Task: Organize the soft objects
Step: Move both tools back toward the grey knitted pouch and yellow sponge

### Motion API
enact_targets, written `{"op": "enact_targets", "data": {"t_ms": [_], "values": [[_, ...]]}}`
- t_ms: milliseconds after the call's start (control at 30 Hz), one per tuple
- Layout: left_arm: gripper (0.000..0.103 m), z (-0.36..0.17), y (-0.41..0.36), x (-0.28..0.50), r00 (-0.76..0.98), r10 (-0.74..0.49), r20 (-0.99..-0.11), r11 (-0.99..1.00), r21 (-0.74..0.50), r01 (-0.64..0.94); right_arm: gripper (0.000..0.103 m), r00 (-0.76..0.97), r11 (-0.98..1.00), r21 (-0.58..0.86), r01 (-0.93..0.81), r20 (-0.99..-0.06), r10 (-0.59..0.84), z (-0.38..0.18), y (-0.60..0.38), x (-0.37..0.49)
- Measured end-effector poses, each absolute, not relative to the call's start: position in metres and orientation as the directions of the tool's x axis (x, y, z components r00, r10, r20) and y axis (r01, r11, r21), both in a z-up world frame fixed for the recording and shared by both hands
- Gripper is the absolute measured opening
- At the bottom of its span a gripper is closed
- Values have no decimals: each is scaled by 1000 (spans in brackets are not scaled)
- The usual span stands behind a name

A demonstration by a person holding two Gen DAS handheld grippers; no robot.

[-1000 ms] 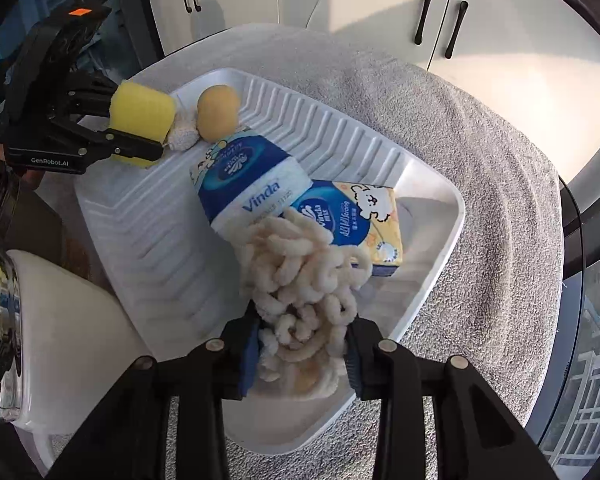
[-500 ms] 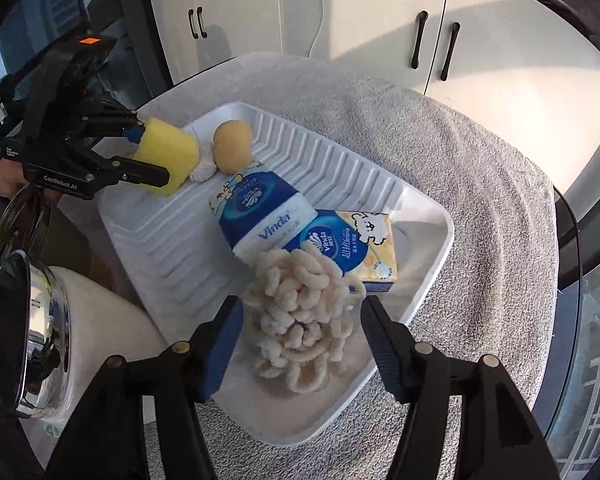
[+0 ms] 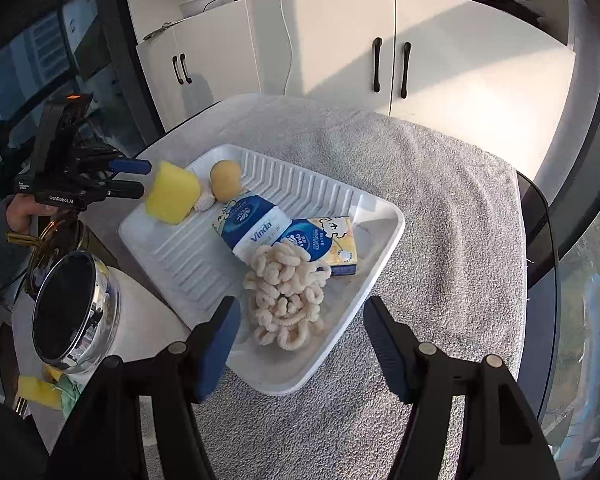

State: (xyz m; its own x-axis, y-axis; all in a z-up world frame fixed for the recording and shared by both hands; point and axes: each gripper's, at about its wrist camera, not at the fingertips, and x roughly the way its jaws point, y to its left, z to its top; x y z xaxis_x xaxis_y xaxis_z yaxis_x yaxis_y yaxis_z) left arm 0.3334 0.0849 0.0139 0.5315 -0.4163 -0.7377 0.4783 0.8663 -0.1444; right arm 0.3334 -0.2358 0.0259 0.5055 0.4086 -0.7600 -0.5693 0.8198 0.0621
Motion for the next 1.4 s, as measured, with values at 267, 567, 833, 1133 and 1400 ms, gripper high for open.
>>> {"op": "enact_targets", "data": {"t_ms": [267, 567, 833, 1133, 1400], "values": [[67, 23, 110, 288, 598, -377, -707, 900, -127, 417, 72, 556, 844, 112, -525, -706, 440, 31, -258, 286], [73, 14, 155, 263, 643, -323, -694, 941, -163, 297, 77, 581, 873, 141, -466, -696, 422, 23, -272, 254], [81, 6, 173, 215, 677, -275, -683, 960, -156, 233, 89, 606, 877, 139, -459, -674, 424, 23, -266, 205], [87, -5, 153, 144, 685, -281, -672, 958, -153, 242, 102, 595, 875, 189, -446, -668, 448, -1, -252, 156], [103, -16, 136, 89, 672, -322, -667, 947, -222, 232, 103, 583, 872, 272, -407, -658, 477, -23, -238, 116]]}}
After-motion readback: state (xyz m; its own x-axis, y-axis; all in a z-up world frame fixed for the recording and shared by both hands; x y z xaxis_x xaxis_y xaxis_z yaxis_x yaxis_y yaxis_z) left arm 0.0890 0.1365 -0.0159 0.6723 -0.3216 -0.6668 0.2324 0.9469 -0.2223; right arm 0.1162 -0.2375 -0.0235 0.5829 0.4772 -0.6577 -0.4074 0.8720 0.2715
